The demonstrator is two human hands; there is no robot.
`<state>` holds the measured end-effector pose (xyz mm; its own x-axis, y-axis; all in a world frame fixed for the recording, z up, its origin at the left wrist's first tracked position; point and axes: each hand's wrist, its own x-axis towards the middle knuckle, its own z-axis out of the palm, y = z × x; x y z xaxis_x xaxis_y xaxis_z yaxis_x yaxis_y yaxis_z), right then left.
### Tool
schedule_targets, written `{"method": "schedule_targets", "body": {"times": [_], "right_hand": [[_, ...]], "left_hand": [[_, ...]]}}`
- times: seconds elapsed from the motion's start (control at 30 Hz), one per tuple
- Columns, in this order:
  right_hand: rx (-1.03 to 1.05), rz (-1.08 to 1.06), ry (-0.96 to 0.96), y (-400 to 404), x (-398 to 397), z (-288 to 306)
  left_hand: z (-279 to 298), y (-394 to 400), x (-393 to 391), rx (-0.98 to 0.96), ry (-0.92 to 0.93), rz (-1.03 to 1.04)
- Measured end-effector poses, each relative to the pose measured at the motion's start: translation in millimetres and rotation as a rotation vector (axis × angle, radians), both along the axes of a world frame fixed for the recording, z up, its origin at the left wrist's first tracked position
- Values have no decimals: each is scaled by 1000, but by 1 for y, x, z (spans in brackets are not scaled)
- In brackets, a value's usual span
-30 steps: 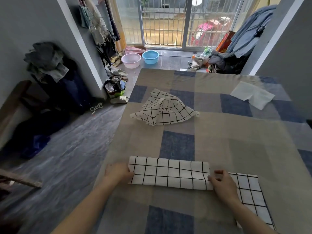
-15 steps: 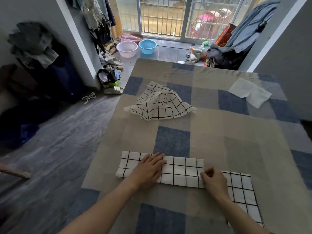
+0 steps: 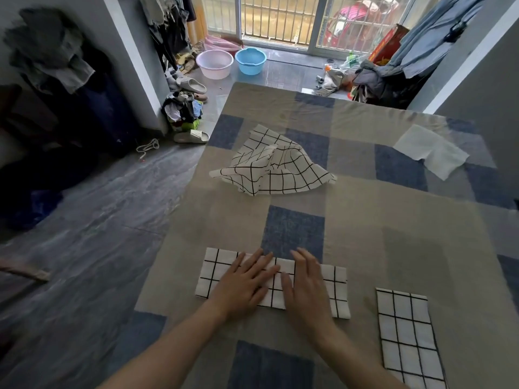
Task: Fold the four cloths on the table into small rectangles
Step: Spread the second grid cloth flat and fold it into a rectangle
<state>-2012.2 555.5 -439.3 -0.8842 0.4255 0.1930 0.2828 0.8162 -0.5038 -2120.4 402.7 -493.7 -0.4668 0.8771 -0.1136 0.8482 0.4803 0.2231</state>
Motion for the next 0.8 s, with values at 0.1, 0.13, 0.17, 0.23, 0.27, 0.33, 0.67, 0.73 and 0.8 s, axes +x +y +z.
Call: {"method": "schedule_targets", "body": {"times": [0.1,0.13,0.17,0.23,0.27,0.33,0.67,0.73,0.8], "right_hand": [[-59,87,-147,-39,-27,-23],[-36,100,-187,-44,-30,-33],[0,113,-220,-46,-31,-43],[62,133,-278,-40,-27,-56],[81,135,-298,-35,-25,-60],[111,107,-311,-24,-19,-62],[200,-72,-420,55,30,-65],[206,-67,-418,54,30,-64],[211,-67,-412,53,29,-63]], "left_hand": [[-4,1,-1,-18,-18,-21],[-4,2,-2,-28,-10,-33],[-3,3,-3,-29,2,-40],[-4,2,-2,-31,6,-43],[-5,2,-2,-25,7,-39],[-5,1,-4,-16,3,-29],[-8,-35,-21,2,24,105],[-7,-60,-34,-19,42,166],[-6,-83,-45,-54,31,269]]}}
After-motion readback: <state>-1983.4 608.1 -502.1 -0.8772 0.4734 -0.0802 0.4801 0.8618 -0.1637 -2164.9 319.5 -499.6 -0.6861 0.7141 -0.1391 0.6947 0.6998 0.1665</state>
